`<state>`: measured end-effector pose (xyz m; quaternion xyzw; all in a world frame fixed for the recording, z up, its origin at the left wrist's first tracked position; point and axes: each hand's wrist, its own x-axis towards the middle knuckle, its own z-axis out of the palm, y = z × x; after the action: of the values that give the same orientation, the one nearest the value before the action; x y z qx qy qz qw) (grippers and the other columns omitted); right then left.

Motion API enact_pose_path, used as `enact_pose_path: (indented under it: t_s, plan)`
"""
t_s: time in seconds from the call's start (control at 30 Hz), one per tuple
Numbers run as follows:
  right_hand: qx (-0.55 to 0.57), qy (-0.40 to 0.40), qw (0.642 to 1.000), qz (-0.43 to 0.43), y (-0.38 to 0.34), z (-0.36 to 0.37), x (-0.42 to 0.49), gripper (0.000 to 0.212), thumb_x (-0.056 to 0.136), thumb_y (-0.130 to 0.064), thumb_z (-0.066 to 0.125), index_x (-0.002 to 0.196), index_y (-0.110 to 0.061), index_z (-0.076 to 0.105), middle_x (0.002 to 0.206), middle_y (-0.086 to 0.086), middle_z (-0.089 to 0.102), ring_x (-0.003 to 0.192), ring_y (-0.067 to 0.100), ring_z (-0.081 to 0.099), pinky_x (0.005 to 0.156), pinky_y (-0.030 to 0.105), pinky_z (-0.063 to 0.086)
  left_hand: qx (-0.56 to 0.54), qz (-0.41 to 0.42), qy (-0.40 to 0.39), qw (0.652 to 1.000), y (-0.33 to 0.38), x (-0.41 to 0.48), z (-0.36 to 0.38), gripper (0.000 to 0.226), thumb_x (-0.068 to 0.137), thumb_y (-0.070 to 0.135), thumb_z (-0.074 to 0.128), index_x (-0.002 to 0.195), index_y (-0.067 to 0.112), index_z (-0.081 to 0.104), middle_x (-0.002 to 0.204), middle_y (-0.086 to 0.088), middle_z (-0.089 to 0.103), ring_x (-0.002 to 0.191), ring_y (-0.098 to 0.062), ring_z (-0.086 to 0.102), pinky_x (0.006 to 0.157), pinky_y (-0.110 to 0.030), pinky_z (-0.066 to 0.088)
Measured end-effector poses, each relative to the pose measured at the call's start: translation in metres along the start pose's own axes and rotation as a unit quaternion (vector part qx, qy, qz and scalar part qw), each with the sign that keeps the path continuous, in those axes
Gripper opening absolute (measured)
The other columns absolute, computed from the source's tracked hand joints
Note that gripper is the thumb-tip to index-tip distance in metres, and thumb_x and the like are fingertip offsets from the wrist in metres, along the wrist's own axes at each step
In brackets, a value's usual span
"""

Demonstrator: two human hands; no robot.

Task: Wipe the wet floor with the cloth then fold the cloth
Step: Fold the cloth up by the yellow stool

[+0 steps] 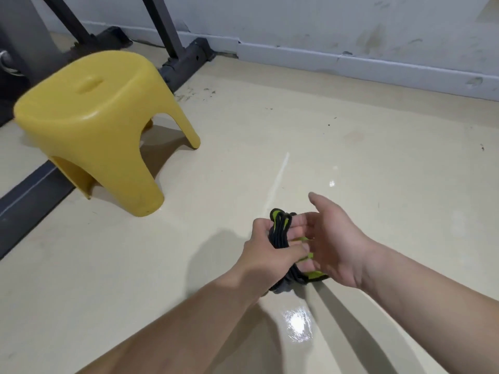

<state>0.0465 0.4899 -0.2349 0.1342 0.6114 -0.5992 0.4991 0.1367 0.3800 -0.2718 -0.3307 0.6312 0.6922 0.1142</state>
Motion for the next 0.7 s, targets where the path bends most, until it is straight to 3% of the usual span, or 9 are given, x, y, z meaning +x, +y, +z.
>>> enact_pose_path:
  t_s: [0.1, 0.2, 0.3, 0.37, 0.43, 0.5, 0.57, 0.63, 0.7]
  plan:
    - [-0.047, -0.078, 0.996, 0.022, -0.014, 0.014, 0.001, 0.075, 0.096, -0.072, 0.030, 0.119, -0.012, 0.070, 0.111, 0.008, 0.072, 0.091, 0.029, 0.067, 0.066, 0.051, 0.056, 0.037, 0.003, 0.012, 0.999, 0.013, 0.002, -0.029, 0.051, 0.082, 0.037, 0.081, 0.113, 0.042, 0.041, 0.100, 0.016, 0.077, 0.079, -0.028, 0.076, 0.062, -0.040, 0.054]
    - [-0.126, -0.102, 0.987, -0.002, -0.026, 0.044, 0.002, 0.074, 0.095, -0.074, 0.025, 0.120, -0.023, 0.072, 0.115, -0.002, 0.073, 0.106, 0.022, 0.067, 0.087, 0.057, 0.052, 0.004, -0.005, 0.054, 0.999, 0.023, 0.006, -0.056, 0.045, 0.082, 0.027, 0.081, 0.110, 0.038, 0.047, 0.100, 0.010, 0.077, 0.095, -0.026, 0.076, 0.073, -0.044, 0.061]
    - [-0.286, -0.050, 0.954, -0.081, -0.040, 0.063, 0.003, 0.073, 0.098, -0.071, 0.021, 0.116, -0.022, 0.073, 0.108, -0.005, 0.078, 0.107, 0.016, 0.068, 0.094, 0.046, 0.048, 0.010, 0.004, 0.093, 0.996, 0.021, 0.012, -0.078, 0.040, 0.081, 0.011, 0.070, 0.108, 0.036, 0.055, 0.109, -0.005, 0.071, 0.098, -0.026, 0.072, 0.088, -0.044, 0.061]
    - [-0.276, 0.028, 0.951, -0.132, -0.044, 0.064, 0.007, 0.066, 0.103, -0.058, 0.028, 0.105, -0.012, 0.075, 0.101, 0.005, 0.079, 0.093, 0.022, 0.070, 0.083, 0.042, 0.050, -0.002, -0.001, 0.089, 0.996, 0.017, 0.013, -0.091, 0.049, 0.070, 0.006, 0.064, 0.106, 0.038, 0.059, 0.111, -0.010, 0.072, 0.100, -0.032, 0.073, 0.093, -0.050, 0.060]
    - [-0.235, 0.108, 0.954, -0.154, -0.041, 0.053, 0.018, 0.041, 0.102, -0.041, 0.042, 0.106, -0.010, 0.070, 0.103, 0.009, 0.075, 0.092, 0.029, 0.068, 0.083, 0.042, 0.054, -0.043, -0.011, 0.078, 0.996, 0.014, 0.013, -0.101, 0.056, 0.062, 0.002, 0.060, 0.110, 0.031, 0.064, 0.114, -0.018, 0.073, 0.105, -0.040, 0.074, 0.097, -0.059, 0.058]
    - [-0.238, 0.156, 0.950, -0.126, -0.026, 0.035, 0.028, 0.026, 0.096, -0.028, 0.056, 0.112, -0.010, 0.065, 0.103, 0.007, 0.066, 0.092, 0.027, 0.061, 0.093, 0.047, 0.053, -0.079, -0.013, 0.068, 0.994, 0.014, 0.011, -0.107, 0.055, 0.064, -0.003, 0.057, 0.113, 0.021, 0.066, 0.119, -0.024, 0.072, 0.110, -0.043, 0.072, 0.099, -0.061, 0.056]
    - [-0.250, 0.174, 0.951, -0.056, -0.006, 0.017, 0.038, 0.030, 0.092, -0.033, 0.067, 0.114, -0.013, 0.062, 0.112, 0.005, 0.063, 0.100, 0.027, 0.060, 0.097, 0.050, 0.051, -0.103, -0.014, 0.044, 0.994, 0.013, 0.008, -0.110, 0.053, 0.074, -0.011, 0.053, 0.118, 0.015, 0.067, 0.123, -0.025, 0.071, 0.114, -0.042, 0.071, 0.102, -0.057, 0.056]
    - [-0.208, 0.156, 0.965, 0.044, 0.015, 0.002, 0.042, 0.046, 0.089, -0.046, 0.071, 0.115, -0.010, 0.059, 0.114, 0.011, 0.063, 0.097, 0.033, 0.065, 0.087, 0.049, 0.057, -0.121, -0.015, 0.013, 0.992, 0.010, 0.009, -0.107, 0.057, 0.076, -0.013, 0.050, 0.125, 0.012, 0.066, 0.126, -0.024, 0.071, 0.116, -0.041, 0.071, 0.103, -0.057, 0.055]
    - [-0.101, 0.102, 0.980, 0.139, 0.032, -0.008, 0.046, 0.066, 0.086, -0.058, 0.069, 0.112, 0.001, 0.054, 0.103, 0.021, 0.063, 0.084, 0.040, 0.067, 0.074, 0.050, 0.060, -0.132, -0.014, -0.010, 0.991, 0.010, 0.009, -0.100, 0.061, 0.074, -0.012, 0.051, 0.129, 0.011, 0.065, 0.127, -0.024, 0.071, 0.115, -0.041, 0.071, 0.105, -0.058, 0.054]
